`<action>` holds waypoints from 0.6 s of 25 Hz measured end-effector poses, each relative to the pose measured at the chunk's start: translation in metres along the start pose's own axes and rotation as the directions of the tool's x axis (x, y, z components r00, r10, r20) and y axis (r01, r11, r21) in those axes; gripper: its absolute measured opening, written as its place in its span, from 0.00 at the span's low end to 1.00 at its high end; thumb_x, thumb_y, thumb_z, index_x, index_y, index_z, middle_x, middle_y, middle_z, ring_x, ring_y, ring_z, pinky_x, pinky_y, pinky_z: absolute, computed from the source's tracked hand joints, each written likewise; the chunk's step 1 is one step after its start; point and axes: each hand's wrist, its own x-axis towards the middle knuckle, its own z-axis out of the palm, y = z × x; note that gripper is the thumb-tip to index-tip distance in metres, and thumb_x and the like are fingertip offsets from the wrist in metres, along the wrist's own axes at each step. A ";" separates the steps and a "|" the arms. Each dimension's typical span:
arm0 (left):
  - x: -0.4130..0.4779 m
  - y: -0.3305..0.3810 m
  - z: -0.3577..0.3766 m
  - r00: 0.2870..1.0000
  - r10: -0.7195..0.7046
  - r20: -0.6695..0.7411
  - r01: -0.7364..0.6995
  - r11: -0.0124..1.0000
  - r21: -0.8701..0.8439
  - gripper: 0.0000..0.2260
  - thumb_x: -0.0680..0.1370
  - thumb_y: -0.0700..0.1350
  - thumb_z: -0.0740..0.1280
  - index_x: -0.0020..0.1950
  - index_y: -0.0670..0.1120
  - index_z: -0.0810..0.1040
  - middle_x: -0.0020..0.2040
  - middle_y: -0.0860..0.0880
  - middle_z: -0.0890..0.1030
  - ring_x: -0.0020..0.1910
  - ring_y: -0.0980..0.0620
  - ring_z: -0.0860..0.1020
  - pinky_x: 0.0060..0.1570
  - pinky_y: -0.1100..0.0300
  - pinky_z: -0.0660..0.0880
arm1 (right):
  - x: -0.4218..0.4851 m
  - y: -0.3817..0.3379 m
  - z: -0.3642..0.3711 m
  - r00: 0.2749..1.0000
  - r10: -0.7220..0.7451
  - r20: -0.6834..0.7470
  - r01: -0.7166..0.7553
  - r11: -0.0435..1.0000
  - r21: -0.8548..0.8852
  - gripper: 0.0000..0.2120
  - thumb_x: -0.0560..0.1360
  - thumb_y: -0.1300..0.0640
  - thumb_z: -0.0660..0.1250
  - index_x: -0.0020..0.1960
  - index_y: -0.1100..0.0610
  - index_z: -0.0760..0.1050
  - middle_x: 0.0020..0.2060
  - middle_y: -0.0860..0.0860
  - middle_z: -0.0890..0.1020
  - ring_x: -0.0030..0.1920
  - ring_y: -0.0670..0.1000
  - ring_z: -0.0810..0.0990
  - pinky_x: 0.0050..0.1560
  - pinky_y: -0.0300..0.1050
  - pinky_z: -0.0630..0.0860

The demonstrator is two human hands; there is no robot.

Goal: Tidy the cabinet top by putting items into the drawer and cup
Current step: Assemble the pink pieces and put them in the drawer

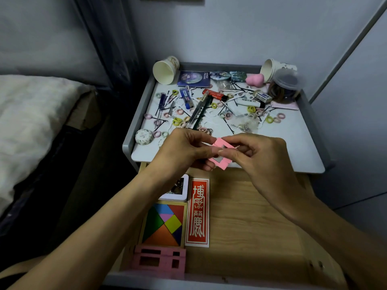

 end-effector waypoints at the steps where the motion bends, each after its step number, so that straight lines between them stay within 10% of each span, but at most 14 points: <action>1: 0.000 0.001 0.000 1.000 -0.001 -0.003 0.001 1.000 -0.002 0.06 0.74 0.37 0.70 0.51 0.39 0.83 0.36 0.41 0.84 0.30 0.51 0.81 0.35 0.61 0.81 | 0.000 0.000 0.000 1.000 -0.014 0.006 0.014 1.000 -0.006 0.14 0.70 0.54 0.75 0.55 0.54 0.83 0.43 0.44 0.85 0.41 0.42 0.82 0.42 0.39 0.79; 15: -0.004 0.005 -0.007 0.998 -0.044 -0.050 0.041 0.997 -0.061 0.08 0.73 0.36 0.70 0.52 0.36 0.82 0.43 0.36 0.84 0.29 0.51 0.80 0.33 0.63 0.81 | -0.003 0.002 0.004 0.989 -0.101 0.106 0.120 0.974 -0.191 0.31 0.66 0.54 0.80 0.66 0.58 0.76 0.48 0.50 0.78 0.43 0.44 0.75 0.43 0.27 0.72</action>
